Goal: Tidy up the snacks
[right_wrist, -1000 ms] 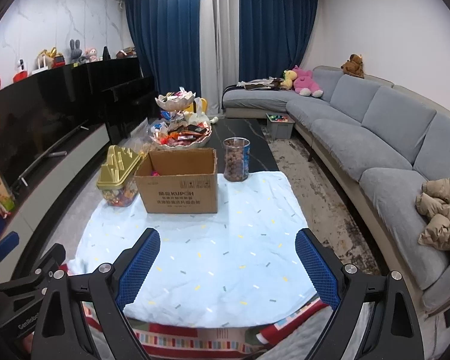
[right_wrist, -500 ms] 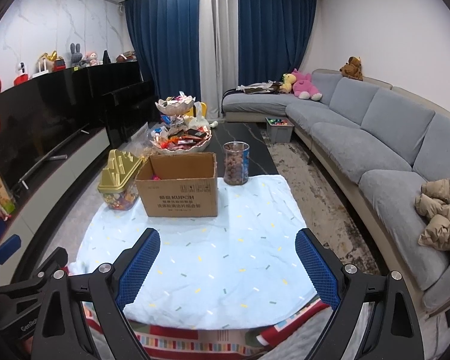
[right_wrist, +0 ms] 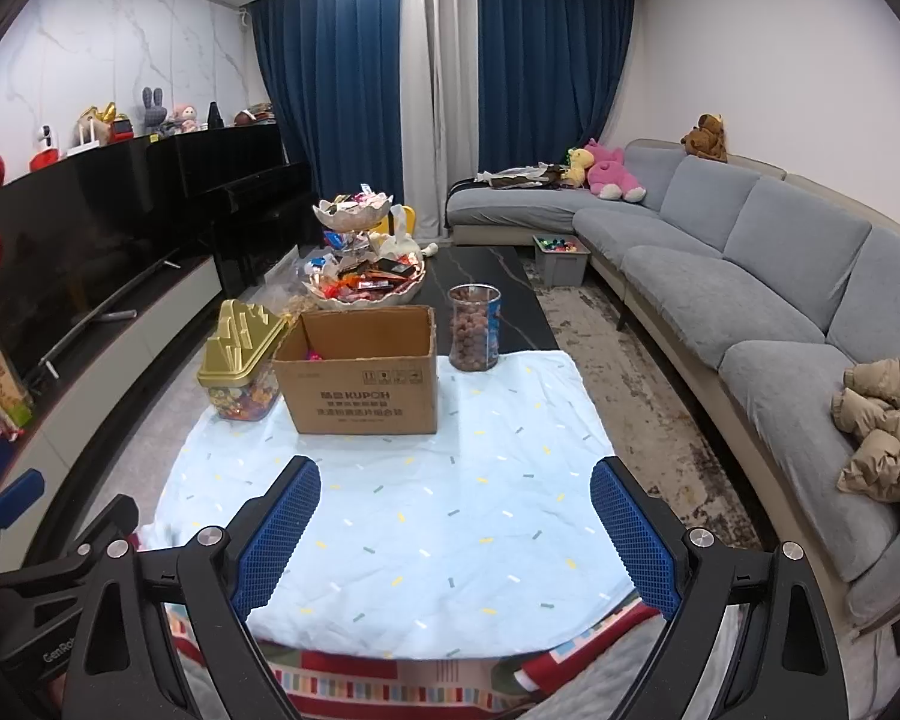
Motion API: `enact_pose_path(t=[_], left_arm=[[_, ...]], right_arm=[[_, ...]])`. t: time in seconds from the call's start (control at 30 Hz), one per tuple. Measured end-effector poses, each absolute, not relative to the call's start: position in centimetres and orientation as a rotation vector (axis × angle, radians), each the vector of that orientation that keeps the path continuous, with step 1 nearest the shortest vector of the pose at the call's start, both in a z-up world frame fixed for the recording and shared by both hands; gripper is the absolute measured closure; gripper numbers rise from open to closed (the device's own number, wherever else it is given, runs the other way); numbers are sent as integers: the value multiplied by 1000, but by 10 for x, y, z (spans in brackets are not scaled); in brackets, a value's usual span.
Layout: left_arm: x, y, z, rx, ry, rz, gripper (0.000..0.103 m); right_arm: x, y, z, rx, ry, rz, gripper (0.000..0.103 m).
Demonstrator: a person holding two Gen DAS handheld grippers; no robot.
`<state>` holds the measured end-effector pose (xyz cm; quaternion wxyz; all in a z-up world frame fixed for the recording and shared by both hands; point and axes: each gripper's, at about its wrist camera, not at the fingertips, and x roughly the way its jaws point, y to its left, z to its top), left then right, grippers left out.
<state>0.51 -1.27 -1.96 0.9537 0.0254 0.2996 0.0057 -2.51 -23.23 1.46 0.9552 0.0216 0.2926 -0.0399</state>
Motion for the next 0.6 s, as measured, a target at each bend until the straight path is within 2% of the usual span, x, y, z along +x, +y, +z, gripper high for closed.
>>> enact_pose_path(t=[0.6], left_arm=[[5,-13,-19,51,609,11,0]], right_arm=[[-25,-233,14,44,593,-81,10]])
